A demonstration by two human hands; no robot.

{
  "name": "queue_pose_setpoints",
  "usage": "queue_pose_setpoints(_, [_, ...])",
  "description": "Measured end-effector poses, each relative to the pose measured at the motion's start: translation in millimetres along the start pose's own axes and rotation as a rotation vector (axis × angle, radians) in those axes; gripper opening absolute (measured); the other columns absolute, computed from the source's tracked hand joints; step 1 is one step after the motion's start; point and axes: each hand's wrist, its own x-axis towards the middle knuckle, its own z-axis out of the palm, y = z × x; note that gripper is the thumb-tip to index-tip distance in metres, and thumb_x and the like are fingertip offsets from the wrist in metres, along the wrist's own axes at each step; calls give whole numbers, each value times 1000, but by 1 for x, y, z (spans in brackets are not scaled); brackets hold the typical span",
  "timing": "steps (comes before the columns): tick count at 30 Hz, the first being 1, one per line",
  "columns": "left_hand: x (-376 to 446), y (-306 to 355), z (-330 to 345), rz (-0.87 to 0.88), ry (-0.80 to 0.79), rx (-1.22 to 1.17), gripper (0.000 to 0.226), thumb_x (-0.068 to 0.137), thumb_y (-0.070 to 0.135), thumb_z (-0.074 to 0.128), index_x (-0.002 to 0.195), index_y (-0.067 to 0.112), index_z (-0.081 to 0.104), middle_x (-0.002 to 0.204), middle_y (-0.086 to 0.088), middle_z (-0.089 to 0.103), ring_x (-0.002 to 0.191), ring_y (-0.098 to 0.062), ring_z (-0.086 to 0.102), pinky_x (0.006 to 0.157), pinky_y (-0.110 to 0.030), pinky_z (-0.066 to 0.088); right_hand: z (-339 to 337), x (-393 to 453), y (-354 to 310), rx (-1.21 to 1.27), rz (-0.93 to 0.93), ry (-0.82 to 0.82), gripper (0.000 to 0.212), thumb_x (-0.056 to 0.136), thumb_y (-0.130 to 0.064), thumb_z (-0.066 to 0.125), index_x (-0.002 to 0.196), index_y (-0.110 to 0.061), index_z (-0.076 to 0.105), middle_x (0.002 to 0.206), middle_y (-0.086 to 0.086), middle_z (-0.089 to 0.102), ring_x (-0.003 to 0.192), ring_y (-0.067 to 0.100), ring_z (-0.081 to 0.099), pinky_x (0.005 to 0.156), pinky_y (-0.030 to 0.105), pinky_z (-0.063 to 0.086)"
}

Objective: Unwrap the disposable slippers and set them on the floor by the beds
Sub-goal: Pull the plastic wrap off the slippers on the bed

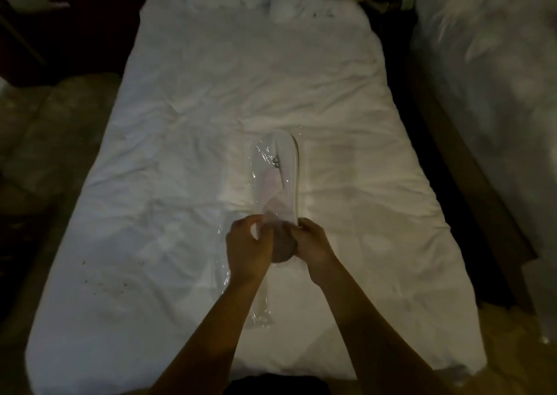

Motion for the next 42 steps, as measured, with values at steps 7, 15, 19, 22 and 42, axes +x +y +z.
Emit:
queue_pose_setpoints(7, [14, 46, -46, 58, 75, -381, 42, 90, 21, 67, 130, 14, 56, 116, 0, 66, 99, -17, 65, 75, -13, 56, -4, -36, -75, 221, -232, -219, 16, 93, -18, 59, 104, -14, 70, 101, 7, 74, 91, 21, 70, 71, 29, 56])
queue_pose_setpoints(15, [20, 88, -76, 218, 28, -498, 21, 89, 20, 67, 111, 23, 69, 97, 1, 72, 91, -19, 68, 87, -46, 58, -7, -52, -123, 244, -356, -260, 17, 95, -18, 57, 106, -15, 70, 87, 0, 71, 79, 13, 65, 65, 23, 48])
queue_pose_setpoints(19, [21, 104, -87, 262, 49, -534, 20, 89, 21, 67, 108, 26, 69, 93, 4, 72, 87, -15, 68, 86, -42, 59, -3, -58, -144, 245, -416, -268, 23, 95, -18, 57, 114, -16, 69, 107, 4, 74, 98, 20, 70, 82, 31, 55])
queue_pose_setpoints(22, [24, 113, -93, 295, 71, -519, 21, 89, 21, 66, 109, 28, 67, 93, 9, 71, 86, -3, 67, 84, -27, 58, -1, -63, -157, 252, -453, -273, 21, 95, -14, 57, 112, -16, 70, 104, 1, 75, 98, 15, 70, 76, 25, 55])
queue_pose_setpoints(42, [6, 180, -107, 550, 105, -473, 48, 84, 53, 64, 124, 27, 60, 110, 9, 68, 98, -6, 67, 79, -26, 59, 59, -85, -180, 102, -997, 119, 40, 91, -26, 60, 131, -25, 56, 123, 2, 59, 109, 17, 63, 88, 39, 56])
